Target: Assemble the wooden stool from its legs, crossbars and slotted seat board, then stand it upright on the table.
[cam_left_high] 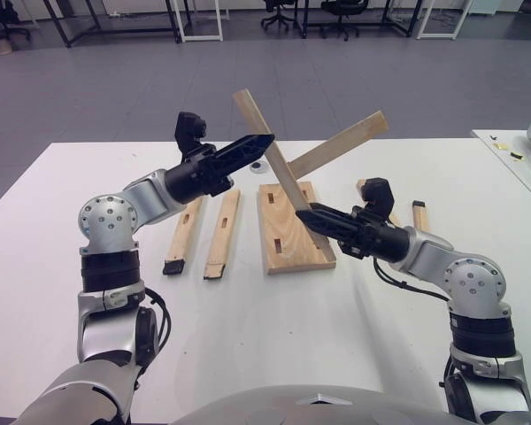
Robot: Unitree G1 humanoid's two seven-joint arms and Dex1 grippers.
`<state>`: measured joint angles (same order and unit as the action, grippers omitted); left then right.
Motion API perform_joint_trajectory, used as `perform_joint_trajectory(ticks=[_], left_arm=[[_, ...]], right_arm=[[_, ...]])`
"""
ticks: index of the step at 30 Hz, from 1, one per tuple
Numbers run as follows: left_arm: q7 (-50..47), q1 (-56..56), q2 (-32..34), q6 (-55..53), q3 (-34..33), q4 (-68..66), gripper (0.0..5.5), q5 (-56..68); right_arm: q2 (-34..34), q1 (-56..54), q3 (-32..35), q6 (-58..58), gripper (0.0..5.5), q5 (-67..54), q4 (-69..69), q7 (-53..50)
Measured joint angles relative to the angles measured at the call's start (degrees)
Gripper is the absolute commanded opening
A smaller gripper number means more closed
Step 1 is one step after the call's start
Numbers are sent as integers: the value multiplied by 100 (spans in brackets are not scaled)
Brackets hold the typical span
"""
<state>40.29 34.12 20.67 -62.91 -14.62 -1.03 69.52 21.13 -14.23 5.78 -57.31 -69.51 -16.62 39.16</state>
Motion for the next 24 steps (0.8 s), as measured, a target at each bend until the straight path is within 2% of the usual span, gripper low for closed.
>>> perform_joint_trajectory(ticks=[4,15,22,24], left_arm=[[48,1,-3,110,77,-1,414,-73],[148,-9,-13,226,88,-4,216,-240],[153,-12,-16,220,83,-68,215,-235],[116,-14,-16,222,48,-123,212,-271]], right_arm=[[-8,66,-120,0,209,2,0,1],[-113,80,-165,17,208,123,101,-55],[-160,76,-180,-2,208,171,135,-101],[-254,26,-173,-48,271,137,256,-275]])
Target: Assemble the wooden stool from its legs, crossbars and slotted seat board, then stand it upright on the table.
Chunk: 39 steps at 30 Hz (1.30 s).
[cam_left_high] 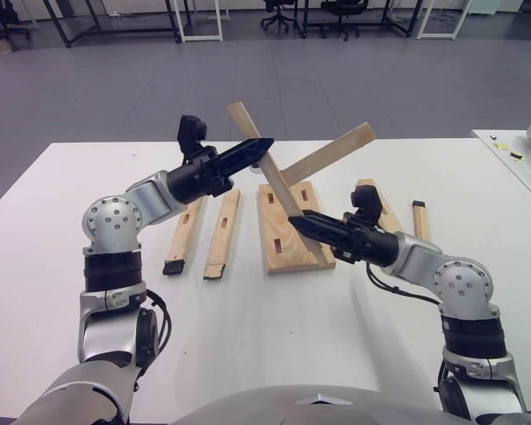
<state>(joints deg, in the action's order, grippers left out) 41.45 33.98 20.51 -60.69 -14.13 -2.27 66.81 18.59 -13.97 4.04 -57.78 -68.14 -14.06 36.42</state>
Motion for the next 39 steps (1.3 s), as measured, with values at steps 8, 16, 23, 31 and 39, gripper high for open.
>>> perform_joint_trajectory(ticks=[8,16,23,31,39], left_arm=[[-31,59,316,515,-209,-383,208,-516],[1084,-207,923,1653,229,-202,208,-1719],[1883,-439,803,2556,257,28,208,-1804],[2553,-696,816,3421,673,24,208,-2480],[2727,-714,668,3741,946,-53,208,-2705]], right_arm=[[-104,-71,450,75,418,116,410,-707],[-72,-69,666,362,426,581,621,-852],[461,-196,1158,545,426,775,923,-656],[1004,-746,1524,651,426,775,923,-496],[995,-858,1606,703,426,747,872,-627]])
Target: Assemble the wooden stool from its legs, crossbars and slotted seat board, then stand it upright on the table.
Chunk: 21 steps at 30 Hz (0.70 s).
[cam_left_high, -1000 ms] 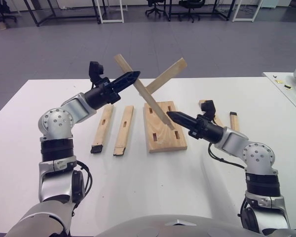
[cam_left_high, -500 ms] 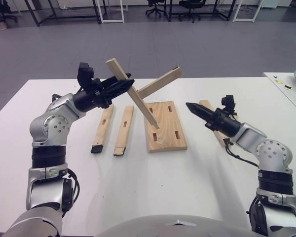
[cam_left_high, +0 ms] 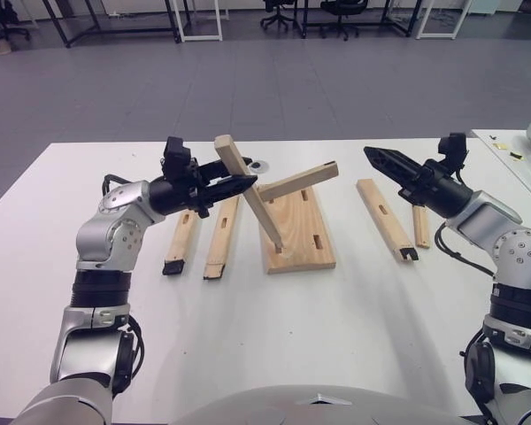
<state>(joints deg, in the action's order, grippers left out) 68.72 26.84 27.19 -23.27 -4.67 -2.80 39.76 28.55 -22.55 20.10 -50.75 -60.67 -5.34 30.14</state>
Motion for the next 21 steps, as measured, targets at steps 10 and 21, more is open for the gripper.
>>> perform_joint_trajectory(ticks=[10,21], left_arm=[[87,-12,-12,402,128,-176,208,-277],[267,-164,-114,901,352,-400,208,-631]], right_arm=[[4,-216,72,0,426,-36,-21,-31],[4,-223,163,0,426,-58,-21,-51]])
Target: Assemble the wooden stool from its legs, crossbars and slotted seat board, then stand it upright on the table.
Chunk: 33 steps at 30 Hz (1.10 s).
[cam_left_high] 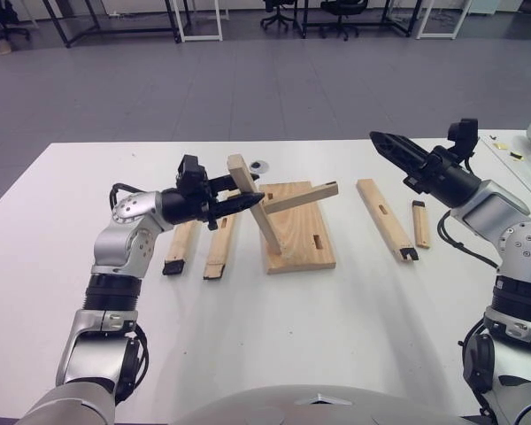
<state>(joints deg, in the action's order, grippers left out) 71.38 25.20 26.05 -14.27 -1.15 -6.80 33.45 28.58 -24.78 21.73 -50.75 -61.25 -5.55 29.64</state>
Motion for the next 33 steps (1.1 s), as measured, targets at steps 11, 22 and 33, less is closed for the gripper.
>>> perform_joint_trajectory(ticks=[11,22,33], left_arm=[[243,2,-1,699,256,-242,208,-260],[348,578,449,300,991,-660,206,-479],[517,1136,661,122,1443,-1051,206,-480]], right_arm=[[-45,0,3,0,426,-5,-41,-15],[-225,42,23,0,426,-68,-167,-293],[-256,46,46,0,426,-79,-167,-413]])
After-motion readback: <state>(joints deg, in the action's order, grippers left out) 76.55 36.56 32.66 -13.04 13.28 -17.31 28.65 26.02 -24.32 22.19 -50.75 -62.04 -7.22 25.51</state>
